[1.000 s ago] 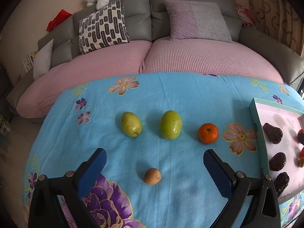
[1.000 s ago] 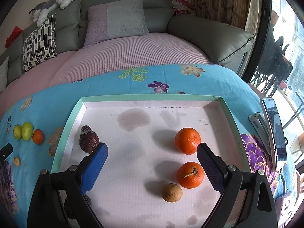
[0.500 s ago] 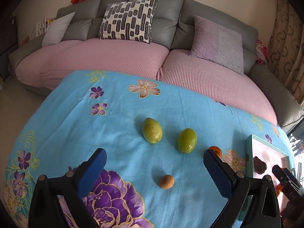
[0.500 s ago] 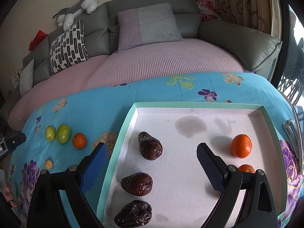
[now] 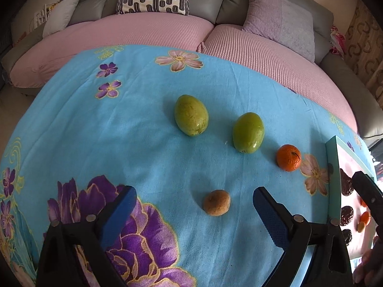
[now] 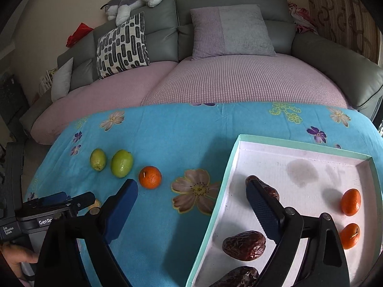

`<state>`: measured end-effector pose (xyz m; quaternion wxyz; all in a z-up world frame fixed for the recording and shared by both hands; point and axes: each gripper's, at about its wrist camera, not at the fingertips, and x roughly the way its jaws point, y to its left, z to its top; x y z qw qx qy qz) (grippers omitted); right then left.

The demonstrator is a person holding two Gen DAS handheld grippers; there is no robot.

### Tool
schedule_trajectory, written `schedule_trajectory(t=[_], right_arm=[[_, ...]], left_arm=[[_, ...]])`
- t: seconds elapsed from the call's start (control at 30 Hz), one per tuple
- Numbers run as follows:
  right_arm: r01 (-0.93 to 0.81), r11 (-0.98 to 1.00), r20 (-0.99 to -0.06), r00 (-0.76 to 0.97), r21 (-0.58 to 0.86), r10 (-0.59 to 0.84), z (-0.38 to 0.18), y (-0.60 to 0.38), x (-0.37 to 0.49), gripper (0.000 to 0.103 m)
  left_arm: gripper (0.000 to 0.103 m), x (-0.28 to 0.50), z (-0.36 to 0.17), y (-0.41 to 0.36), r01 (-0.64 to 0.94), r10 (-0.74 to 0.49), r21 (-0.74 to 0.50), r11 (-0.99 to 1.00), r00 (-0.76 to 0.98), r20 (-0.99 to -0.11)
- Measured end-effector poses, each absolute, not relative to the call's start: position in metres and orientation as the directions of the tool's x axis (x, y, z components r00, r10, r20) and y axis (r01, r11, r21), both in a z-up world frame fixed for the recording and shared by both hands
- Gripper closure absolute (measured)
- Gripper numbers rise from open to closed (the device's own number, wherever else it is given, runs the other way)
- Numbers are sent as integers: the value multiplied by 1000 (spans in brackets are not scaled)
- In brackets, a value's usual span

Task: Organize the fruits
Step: 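Grasp the small tangerine with the right tool while the left grasps the brown round fruit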

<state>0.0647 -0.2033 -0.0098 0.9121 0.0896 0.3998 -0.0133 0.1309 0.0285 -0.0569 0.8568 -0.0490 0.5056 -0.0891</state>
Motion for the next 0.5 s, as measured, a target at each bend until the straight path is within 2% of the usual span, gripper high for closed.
schedule_trajectory(t=[0.03,0.07,0.23,0.27,0.33,0.43,0.5], right_arm=[[83,985,-742,668,152,59,-14,-198,70,29],[68,986,-749,658,154,72,-19,-193,75,32],[2,990,-779,617,140,109,-36,-169,96,33],[-10,990,-782,613,138,115,-38,-165,100,35],[-27,991,-788,604,128,118,-42,-159,107,45],[-40,992,-800,587,123,123,-49,-152,118,47],[-51,991,-806,578,120,128,-54,-148,122,53]], left_arm=[[4,132,-61,27,107,-204,-174,979,460,-864],[6,133,-64,26,111,-206,-175,978,449,-870],[17,132,-69,21,135,-230,-190,972,426,-875],[22,132,-69,21,139,-238,-197,970,423,-874],[28,132,-69,20,147,-245,-201,968,419,-874],[43,132,-70,17,166,-254,-202,965,410,-876],[58,131,-71,16,170,-252,-198,965,405,-879]])
